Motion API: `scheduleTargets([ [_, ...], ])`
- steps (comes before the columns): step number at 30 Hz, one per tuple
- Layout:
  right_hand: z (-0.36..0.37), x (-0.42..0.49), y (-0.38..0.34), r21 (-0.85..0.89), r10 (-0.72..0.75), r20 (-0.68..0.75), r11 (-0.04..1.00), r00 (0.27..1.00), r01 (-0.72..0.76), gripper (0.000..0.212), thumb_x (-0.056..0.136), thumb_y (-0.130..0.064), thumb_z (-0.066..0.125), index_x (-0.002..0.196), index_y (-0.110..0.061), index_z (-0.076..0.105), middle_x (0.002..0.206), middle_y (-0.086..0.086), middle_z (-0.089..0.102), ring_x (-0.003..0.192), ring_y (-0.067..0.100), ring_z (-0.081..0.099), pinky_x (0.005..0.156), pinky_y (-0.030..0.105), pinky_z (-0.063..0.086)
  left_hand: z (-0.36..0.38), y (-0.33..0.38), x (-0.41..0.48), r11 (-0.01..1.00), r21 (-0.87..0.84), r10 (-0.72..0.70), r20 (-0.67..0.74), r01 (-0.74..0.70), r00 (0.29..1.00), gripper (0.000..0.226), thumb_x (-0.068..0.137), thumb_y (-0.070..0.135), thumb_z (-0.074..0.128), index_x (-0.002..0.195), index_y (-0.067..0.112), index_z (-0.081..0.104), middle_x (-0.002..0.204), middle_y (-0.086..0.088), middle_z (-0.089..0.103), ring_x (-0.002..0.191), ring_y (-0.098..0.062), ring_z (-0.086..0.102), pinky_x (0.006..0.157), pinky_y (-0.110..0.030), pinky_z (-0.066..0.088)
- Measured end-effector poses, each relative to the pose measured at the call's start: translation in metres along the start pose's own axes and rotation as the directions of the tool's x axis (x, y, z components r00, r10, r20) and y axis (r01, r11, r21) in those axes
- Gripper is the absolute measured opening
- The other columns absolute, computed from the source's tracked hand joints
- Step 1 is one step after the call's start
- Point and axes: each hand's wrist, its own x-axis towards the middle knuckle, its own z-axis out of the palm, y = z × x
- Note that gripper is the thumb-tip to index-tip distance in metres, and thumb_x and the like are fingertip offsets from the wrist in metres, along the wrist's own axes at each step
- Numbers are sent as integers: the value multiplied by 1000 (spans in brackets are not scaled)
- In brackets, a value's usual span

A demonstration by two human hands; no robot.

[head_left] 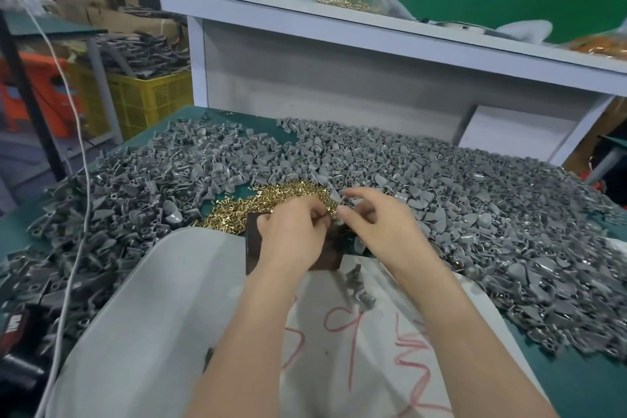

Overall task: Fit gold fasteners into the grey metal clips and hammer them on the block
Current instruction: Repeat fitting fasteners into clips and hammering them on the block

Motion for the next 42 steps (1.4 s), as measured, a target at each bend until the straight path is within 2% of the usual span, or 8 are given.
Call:
scheduleTargets([
  [5, -5, 37, -3, 217, 141, -207, 972, 968, -95, 9, 91, -25, 58, 96, -26, 65, 94, -10, 67, 68, -1, 59, 58, 14, 44, -7, -3, 3, 943, -329, -97, -138, 47, 986, 19, 91, 23, 60, 110, 22, 65, 106, 6, 68, 100, -13, 61, 96, -32, 44],
  [8, -19, 69, 15, 187, 403, -384, 915, 831, -357, 49, 94, -33, 52, 141, -24, 39, 142, 9, 44, 120, 20, 50, 96, 36, 47, -15, -7, 6, 785, -618, -297, -342, 25, 891, 19, 93, 15, 56, 110, 19, 62, 106, 6, 64, 97, -7, 57, 84, -17, 41],
  [11, 9, 82, 6, -112, 370, -223, 909, 902, -401, 60, 95, -36, 50, 148, -34, 23, 157, 12, 12, 144, 35, 15, 116, 50, 13, -23, -15, 10, 502, -865, -556, -330, -8, 763, 20, 93, 8, 51, 103, 22, 60, 101, 11, 61, 97, -5, 56, 79, -8, 41],
  [14, 57, 91, -30, -162, 28, 91, 987, 995, -13, 37, 97, -24, 48, 133, -27, 52, 144, 2, 45, 112, 18, 54, 102, 30, 37, -26, -24, 15, 254, -967, -726, -203, -18, 657, 19, 93, 6, 47, 99, 21, 58, 103, 1, 60, 92, -10, 55, 83, -21, 42],
  [18, 114, 117, -63, -354, 71, 431, 930, 900, 96, 49, 90, -9, 42, 134, -28, 53, 149, 4, 38, 134, 29, 32, 113, 49, 26, -28, -27, 17, 159, -984, -777, -173, -78, 605, 18, 92, 2, 45, 102, 15, 54, 107, -7, 56, 91, -14, 51, 81, -25, 41],
  [27, 130, 129, -60, -409, 125, 300, 912, 946, 9, 40, 89, -6, 43, 127, -7, 55, 134, 16, 52, 122, 33, 48, 103, 46, 39, -29, -21, 16, 139, -990, -792, -131, -33, 597, 23, 91, 3, 45, 98, 22, 54, 128, -20, 56, 122, -36, 50, 100, -43, 42],
  [32, 97, 121, -57, 69, 56, 166, 995, 985, -68, 32, 96, -8, 43, 124, -11, 60, 124, 6, 62, 59, 7, 55, 52, 17, 48, -25, -23, 16, 239, -968, -728, -231, -77, 646, 20, 92, 6, 47, 106, 20, 53, 118, -7, 58, 84, -5, 53, 71, -10, 39],
  [42, 21, 41, -52, 786, 65, 192, 588, 979, -193, 17, 87, 10, 55, 95, -5, 57, 89, 9, 66, 75, 14, 67, 68, 24, 58, -13, -11, 11, 736, -676, -180, -244, -34, 953, 17, 92, 14, 58, 104, 22, 66, 100, 8, 66, 95, -6, 61, 88, -24, 46],
])
